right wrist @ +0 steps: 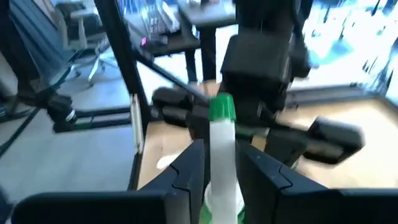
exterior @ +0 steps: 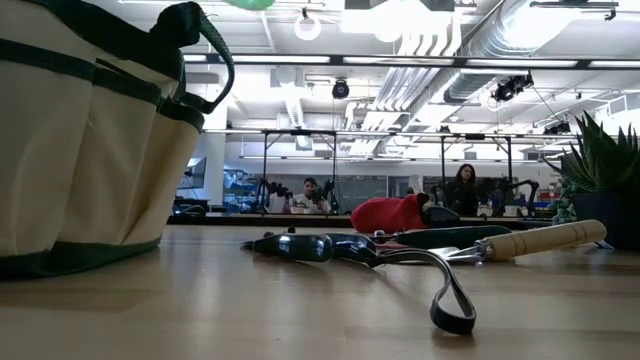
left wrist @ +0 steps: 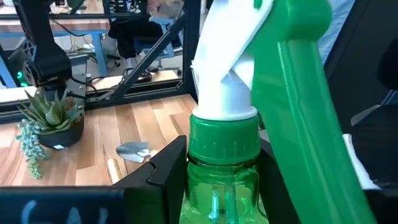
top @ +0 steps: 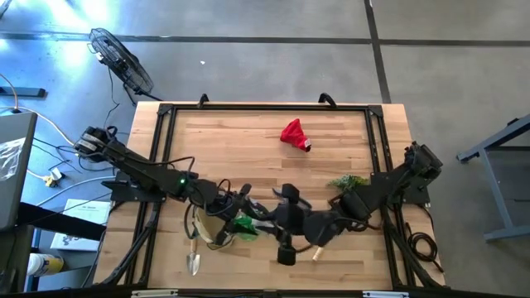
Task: Pick & Place Garden tools in Gardening bag
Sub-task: Put the green spray bottle into the brown gardening bag
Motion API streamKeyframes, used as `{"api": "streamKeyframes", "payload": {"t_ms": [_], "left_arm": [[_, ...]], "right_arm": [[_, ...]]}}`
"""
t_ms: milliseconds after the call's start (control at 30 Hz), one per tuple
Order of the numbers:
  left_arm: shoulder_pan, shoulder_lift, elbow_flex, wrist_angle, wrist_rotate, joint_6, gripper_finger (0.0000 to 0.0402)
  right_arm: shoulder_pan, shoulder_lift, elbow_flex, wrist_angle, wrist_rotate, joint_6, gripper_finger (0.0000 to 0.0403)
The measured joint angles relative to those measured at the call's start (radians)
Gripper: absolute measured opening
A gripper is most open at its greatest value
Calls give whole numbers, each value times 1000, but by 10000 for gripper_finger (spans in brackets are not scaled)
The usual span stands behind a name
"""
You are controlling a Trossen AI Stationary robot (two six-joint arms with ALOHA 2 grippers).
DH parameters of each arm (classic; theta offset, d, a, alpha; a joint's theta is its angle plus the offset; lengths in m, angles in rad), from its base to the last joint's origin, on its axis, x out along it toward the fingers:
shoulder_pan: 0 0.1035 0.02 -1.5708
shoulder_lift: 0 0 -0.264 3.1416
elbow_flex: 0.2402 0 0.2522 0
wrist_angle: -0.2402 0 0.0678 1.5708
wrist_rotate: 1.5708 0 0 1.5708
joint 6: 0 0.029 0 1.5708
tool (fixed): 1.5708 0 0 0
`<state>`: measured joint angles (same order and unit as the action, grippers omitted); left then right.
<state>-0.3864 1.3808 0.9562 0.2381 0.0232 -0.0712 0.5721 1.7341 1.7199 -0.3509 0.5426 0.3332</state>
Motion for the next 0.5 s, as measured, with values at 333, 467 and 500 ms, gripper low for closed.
{"api": "streamKeyframes", "payload": {"t_ms": [333, 467, 500], "left_arm": [[-2, -18, -5, -66, -45, -14, 149], [-17, -80, -5, -85, -70, -19, 149], [-28, -101, -5, -100, -101, -21, 149]], "right_arm": [[77, -7, 3, 153, 83, -211, 79], [121, -8, 3, 222, 82, -314, 79], [133, -8, 3, 232, 81, -339, 79]]}}
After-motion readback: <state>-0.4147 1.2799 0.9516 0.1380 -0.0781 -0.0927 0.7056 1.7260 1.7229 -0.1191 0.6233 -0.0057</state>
